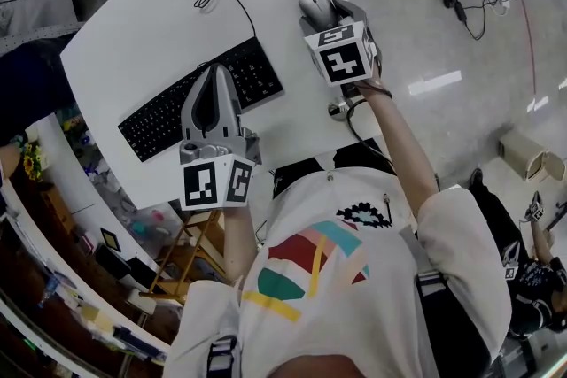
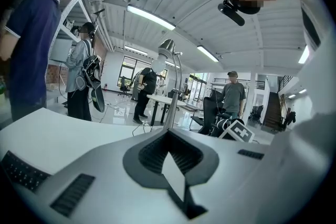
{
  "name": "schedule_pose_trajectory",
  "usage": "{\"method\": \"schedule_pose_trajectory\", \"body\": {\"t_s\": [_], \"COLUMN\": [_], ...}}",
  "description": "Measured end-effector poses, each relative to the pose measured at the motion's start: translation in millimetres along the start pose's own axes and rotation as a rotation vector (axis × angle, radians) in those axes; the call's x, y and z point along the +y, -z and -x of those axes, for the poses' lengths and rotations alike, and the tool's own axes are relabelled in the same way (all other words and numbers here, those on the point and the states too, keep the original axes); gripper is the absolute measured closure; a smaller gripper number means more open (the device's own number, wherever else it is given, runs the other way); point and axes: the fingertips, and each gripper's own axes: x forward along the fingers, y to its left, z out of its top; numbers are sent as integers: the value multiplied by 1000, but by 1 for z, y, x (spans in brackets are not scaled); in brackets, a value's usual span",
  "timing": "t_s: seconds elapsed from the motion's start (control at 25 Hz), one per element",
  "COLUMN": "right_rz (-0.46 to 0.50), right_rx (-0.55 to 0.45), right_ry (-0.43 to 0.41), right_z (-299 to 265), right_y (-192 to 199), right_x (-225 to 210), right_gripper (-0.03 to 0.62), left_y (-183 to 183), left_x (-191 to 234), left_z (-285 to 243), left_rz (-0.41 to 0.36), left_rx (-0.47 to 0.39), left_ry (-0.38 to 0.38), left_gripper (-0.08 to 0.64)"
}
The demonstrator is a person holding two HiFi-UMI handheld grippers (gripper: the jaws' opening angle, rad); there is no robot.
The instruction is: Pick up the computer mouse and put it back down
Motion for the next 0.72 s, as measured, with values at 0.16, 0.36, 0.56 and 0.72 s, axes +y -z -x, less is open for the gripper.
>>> {"method": "schedule_pose_trajectory", "body": {"t_s": [0.16,0.36,0.56,0.72], "right_rz": [-92,-39,-25,0], "right_rx": [-41,-112,-192,-315], "right_ry": [-55,-28,-108,-80], "right_z": [11,40,78,126], "right_y": [-10,-38,-69,-100], "right_x": [0,3,20,27], "right_gripper": [319,321,321,408], "left_y": [-4,-15,-34,-54], "left_x": [4,5,2,2], "left_z": [8,20,33,52], "left_rz": [4,2,-3,-18], "left_rx": [-13,-48,-106,-156], "left_ry": [-10,-14,-10,-14], "left_gripper": [515,515,515,515]}}
